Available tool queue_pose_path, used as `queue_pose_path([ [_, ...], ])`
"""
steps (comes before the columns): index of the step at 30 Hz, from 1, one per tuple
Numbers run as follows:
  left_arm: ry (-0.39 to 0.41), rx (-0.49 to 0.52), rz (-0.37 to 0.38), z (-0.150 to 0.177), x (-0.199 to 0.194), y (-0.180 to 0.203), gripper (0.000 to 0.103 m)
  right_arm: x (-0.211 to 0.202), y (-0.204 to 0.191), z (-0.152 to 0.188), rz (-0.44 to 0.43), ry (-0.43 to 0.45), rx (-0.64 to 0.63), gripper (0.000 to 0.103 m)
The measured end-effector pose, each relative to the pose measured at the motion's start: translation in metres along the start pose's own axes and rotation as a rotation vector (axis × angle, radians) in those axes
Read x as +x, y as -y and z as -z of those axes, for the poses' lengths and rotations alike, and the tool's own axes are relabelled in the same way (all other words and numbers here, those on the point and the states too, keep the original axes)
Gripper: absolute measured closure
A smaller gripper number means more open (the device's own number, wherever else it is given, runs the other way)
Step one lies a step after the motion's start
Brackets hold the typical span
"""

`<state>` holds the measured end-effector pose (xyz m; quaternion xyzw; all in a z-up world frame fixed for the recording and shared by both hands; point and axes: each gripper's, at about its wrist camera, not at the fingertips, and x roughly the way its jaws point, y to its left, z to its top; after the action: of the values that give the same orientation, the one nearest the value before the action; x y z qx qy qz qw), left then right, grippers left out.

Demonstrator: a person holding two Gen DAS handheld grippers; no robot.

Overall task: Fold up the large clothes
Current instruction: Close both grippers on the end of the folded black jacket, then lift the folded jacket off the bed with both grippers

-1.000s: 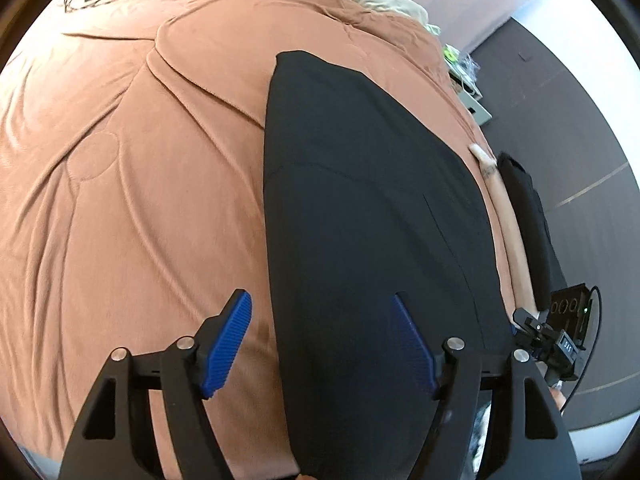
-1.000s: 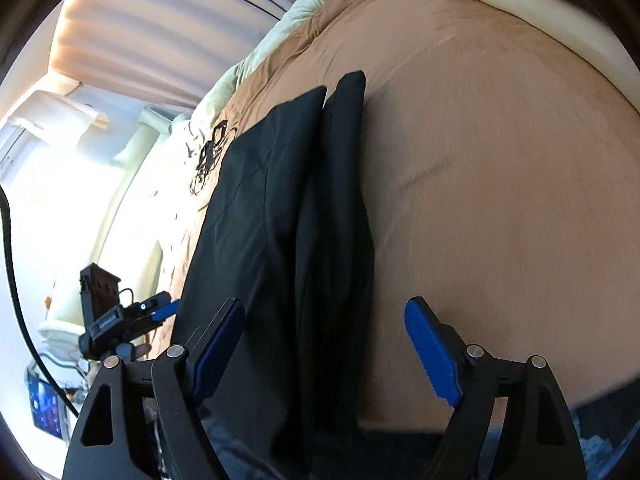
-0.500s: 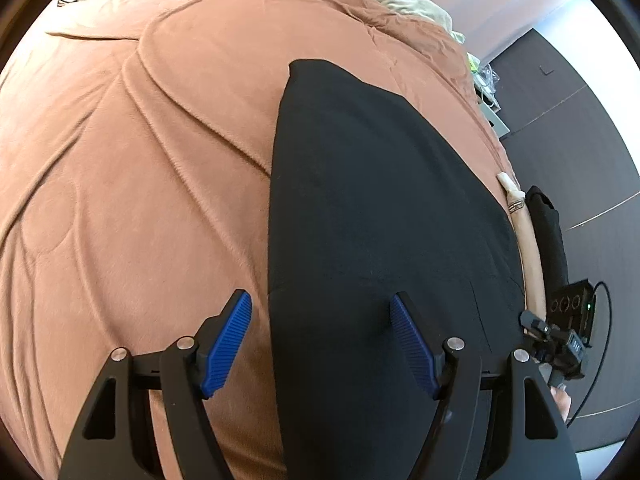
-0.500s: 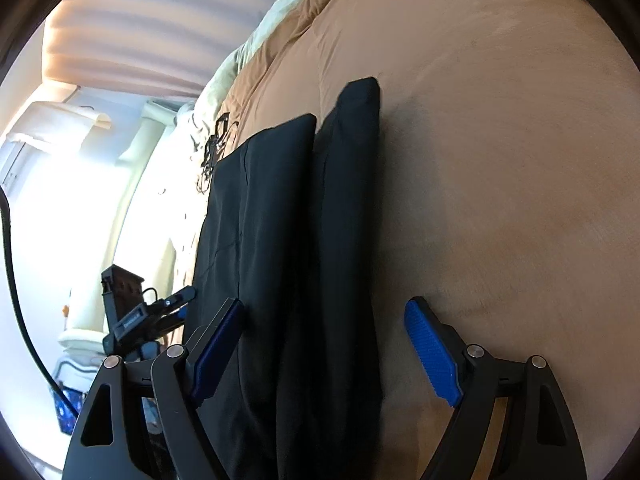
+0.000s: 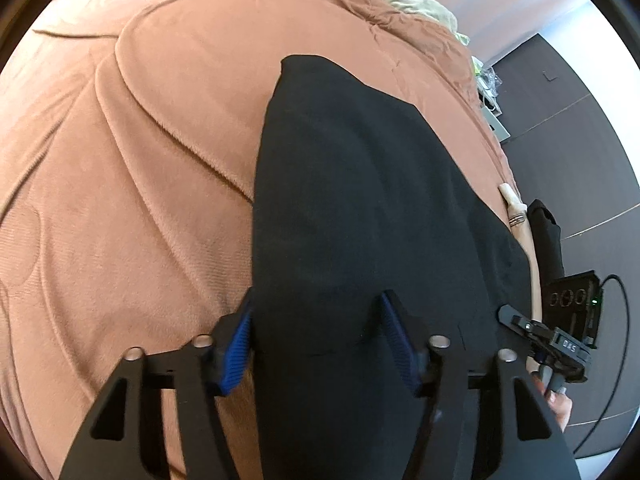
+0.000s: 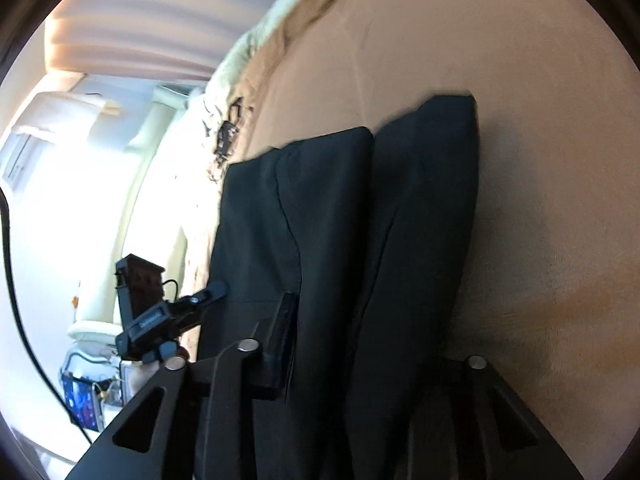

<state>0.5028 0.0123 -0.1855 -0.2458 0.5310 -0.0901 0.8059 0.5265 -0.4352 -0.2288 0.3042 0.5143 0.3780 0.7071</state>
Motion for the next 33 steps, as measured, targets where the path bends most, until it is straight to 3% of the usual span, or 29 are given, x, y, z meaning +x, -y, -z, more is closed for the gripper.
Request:
queue_pose_path([
  [5,0.043,0.014,0.029,0.005,-0.024,0.01,0.076,-0.015,-0.042,0.004,0.008,0.045,-0.108,0.084],
  [8,0.077,0.029,0.05,0.01,-0.045,0.021,0.08,-0.028,-0.073,0.008,0.019,0.06,-0.168,0.085],
  [20,0.24,0.143,0.164,0.037,-0.149,0.101,0.082,-0.132,-0.148,0.037,0.035,0.209,-0.314,0.085],
  [33,0.266,0.246,0.298,0.086,-0.178,0.236,0.082,-0.296,-0.187,0.052,0.154,0.399,-0.404,0.085],
])
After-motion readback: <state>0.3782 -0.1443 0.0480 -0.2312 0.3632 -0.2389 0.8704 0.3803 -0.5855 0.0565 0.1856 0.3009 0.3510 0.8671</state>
